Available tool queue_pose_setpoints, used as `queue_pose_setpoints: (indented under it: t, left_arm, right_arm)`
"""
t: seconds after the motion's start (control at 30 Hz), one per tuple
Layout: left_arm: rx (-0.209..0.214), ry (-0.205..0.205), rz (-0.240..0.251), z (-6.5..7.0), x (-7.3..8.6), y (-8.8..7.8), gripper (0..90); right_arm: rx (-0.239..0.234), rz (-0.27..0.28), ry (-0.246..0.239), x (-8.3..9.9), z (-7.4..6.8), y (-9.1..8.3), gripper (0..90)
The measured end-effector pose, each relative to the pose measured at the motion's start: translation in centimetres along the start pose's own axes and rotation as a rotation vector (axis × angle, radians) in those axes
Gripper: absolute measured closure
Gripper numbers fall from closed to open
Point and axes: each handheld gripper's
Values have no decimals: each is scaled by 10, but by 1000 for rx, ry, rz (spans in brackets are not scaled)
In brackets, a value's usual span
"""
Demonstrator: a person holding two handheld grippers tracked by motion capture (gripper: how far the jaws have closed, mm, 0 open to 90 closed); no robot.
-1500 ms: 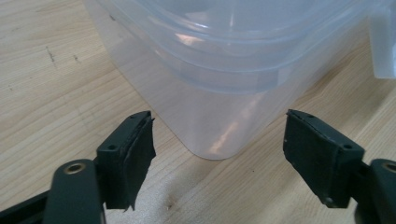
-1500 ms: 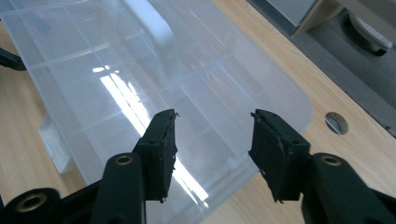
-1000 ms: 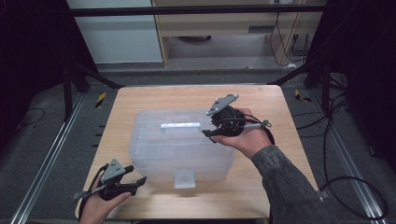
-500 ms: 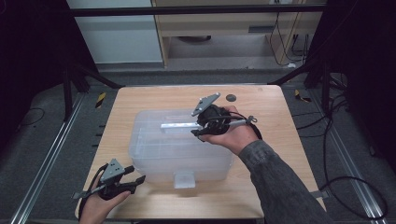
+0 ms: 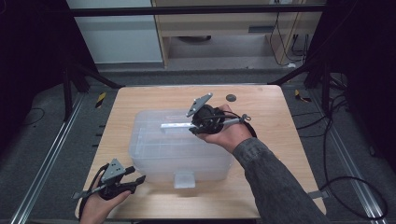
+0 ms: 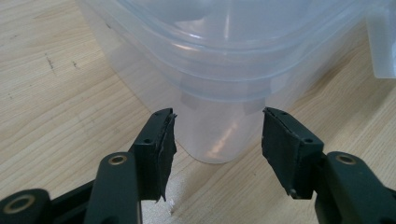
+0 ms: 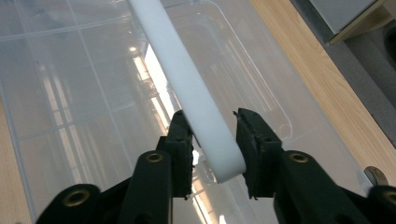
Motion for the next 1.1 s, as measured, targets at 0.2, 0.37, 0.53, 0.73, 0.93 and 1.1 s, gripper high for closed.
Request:
queue_pose_setpoints:
  t: [0.2, 0.37, 0.53, 0.73, 0.93, 1.1]
  left_arm:
    - [10, -3, 0, 0, 0, 1, 465]
    - [14, -8, 2, 0, 0, 0, 467]
    - [14, -8, 1, 0, 0, 0, 466]
    - [14, -7, 0, 0, 0, 1, 464]
    - [15, -9, 2, -1, 0, 1, 463]
    - [16, -8, 1, -1, 0, 1, 460]
  right_arm:
    - [9, -16, -18, -1, -1, 0, 708]
    - [6, -18, -16, -1, 0, 0, 709]
    - [-10, -9, -3, -2, 3, -1, 709]
    - [-9, 8, 10, -3, 7, -2, 706]
    - [-11, 11, 24, -8, 14, -5, 702]
    - [-7, 16, 32, -12, 19, -9, 700]
Point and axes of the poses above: each handheld gripper's, and its own axes: y roughly forward along the jaws, x roughly out of its underside, z roughly to its right, and after that the axes turned 9 degrees about -x, right-handed
